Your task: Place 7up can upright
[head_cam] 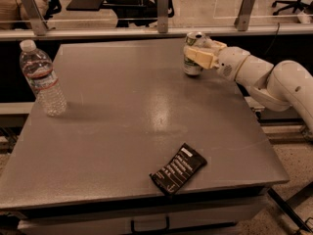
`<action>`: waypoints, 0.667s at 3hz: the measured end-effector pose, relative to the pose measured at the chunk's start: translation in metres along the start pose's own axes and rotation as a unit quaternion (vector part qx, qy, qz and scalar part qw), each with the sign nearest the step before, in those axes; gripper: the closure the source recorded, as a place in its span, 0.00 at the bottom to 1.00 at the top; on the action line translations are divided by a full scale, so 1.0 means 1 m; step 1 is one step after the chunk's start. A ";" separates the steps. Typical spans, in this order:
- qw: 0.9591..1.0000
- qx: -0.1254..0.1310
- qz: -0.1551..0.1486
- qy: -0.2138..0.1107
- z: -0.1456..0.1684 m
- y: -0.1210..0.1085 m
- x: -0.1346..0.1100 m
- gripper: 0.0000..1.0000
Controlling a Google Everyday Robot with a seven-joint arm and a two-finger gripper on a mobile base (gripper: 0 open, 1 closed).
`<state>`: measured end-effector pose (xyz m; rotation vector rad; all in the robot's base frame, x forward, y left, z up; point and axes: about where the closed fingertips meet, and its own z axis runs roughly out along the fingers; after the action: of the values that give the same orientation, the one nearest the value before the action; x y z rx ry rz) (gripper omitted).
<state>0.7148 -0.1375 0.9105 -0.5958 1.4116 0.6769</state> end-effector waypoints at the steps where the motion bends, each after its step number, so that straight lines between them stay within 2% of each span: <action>1: 1.000 0.001 -0.001 0.003 -0.003 0.001 0.001 0.08; 2: 1.000 0.000 -0.001 0.005 -0.003 0.003 0.001 0.00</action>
Offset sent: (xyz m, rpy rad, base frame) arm -0.0054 -0.0080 -0.0050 -0.0127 0.0121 -0.0133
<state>0.7107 -0.1380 0.9098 -0.6011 1.4192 0.6721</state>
